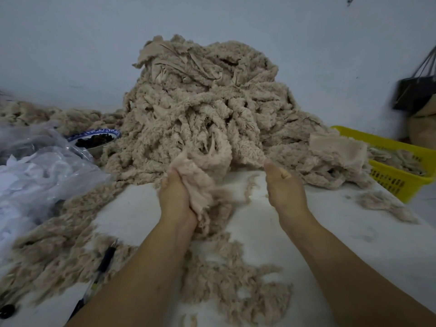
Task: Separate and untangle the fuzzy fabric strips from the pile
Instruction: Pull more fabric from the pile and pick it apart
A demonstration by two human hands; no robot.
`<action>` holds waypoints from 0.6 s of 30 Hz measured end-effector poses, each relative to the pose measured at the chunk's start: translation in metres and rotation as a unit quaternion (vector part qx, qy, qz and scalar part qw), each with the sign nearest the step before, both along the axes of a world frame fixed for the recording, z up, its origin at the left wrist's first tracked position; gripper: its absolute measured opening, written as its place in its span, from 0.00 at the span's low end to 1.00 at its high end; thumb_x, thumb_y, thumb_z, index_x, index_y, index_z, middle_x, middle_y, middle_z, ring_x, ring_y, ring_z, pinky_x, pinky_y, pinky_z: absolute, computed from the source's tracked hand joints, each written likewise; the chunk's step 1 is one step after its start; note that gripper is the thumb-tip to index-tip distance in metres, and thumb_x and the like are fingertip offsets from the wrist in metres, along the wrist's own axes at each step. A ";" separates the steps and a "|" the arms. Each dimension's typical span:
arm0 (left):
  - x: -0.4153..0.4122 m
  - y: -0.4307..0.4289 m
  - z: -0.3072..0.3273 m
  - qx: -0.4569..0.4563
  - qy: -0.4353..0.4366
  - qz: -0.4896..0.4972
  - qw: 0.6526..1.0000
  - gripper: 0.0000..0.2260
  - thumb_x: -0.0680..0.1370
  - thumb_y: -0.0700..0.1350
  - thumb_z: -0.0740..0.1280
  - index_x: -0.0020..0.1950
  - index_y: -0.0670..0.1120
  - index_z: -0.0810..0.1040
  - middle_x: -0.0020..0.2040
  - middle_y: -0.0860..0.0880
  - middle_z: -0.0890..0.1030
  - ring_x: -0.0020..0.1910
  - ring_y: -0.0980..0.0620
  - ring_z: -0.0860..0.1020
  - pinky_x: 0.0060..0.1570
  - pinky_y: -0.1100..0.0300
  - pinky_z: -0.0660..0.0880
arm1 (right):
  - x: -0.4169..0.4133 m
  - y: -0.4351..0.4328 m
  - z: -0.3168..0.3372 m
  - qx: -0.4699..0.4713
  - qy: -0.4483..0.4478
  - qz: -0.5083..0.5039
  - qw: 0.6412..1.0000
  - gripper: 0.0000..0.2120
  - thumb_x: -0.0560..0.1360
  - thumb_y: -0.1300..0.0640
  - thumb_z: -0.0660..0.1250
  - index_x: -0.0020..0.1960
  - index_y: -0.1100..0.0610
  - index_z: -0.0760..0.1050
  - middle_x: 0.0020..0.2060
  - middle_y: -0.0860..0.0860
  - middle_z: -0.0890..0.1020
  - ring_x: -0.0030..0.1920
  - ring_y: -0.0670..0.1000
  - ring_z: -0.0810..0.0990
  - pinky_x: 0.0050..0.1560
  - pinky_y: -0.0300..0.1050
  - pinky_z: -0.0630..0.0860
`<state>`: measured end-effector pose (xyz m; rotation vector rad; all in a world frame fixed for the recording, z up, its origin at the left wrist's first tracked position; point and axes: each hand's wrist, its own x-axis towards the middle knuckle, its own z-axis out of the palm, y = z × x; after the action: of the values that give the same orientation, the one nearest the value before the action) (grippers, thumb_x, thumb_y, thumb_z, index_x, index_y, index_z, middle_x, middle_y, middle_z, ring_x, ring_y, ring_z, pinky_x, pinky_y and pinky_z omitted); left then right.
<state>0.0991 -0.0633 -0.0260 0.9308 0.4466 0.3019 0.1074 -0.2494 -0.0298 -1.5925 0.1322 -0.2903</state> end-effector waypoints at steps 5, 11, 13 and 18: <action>0.001 -0.001 -0.002 0.020 0.011 0.007 1.000 0.19 0.84 0.55 0.58 0.69 0.46 0.74 0.62 0.45 0.81 0.59 0.46 0.80 0.64 0.47 0.75 | -0.005 -0.004 0.001 -0.075 -0.037 0.066 0.994 0.22 0.79 0.38 0.62 0.29 0.46 0.71 0.23 0.46 0.73 0.21 0.42 0.63 0.26 0.39 0.64; -0.003 -0.020 -0.003 0.025 -0.036 -0.065 0.997 0.16 0.84 0.56 0.58 0.59 0.47 0.79 0.50 0.44 0.86 0.46 0.47 0.85 0.44 0.51 0.82 | -0.023 0.028 -0.012 -0.213 -0.030 0.314 0.925 0.15 0.72 0.30 0.63 0.49 0.39 0.75 0.30 0.39 0.79 0.26 0.41 0.75 0.26 0.37 0.70; -0.002 -0.016 -0.002 0.046 -0.033 -0.050 0.997 0.18 0.83 0.56 0.58 0.65 0.48 0.77 0.55 0.44 0.84 0.51 0.46 0.84 0.50 0.49 0.82 | -0.021 0.026 -0.009 -0.261 -0.054 0.280 0.922 0.21 0.75 0.33 0.61 0.43 0.51 0.76 0.29 0.45 0.77 0.27 0.43 0.72 0.31 0.40 0.69; 0.002 -0.006 -0.003 0.039 -0.025 -0.004 0.999 0.11 0.84 0.55 0.58 0.63 0.54 0.74 0.52 0.52 0.82 0.39 0.56 0.84 0.31 0.61 0.80 | -0.019 0.017 0.003 -0.200 -0.069 0.224 0.951 0.23 0.73 0.33 0.58 0.29 0.48 0.65 0.23 0.42 0.67 0.23 0.42 0.63 0.26 0.32 0.62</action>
<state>0.1007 -0.0690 -0.0286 0.9984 0.3872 0.3374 0.0887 -0.2324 -0.0267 -1.9422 -0.4191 -0.0704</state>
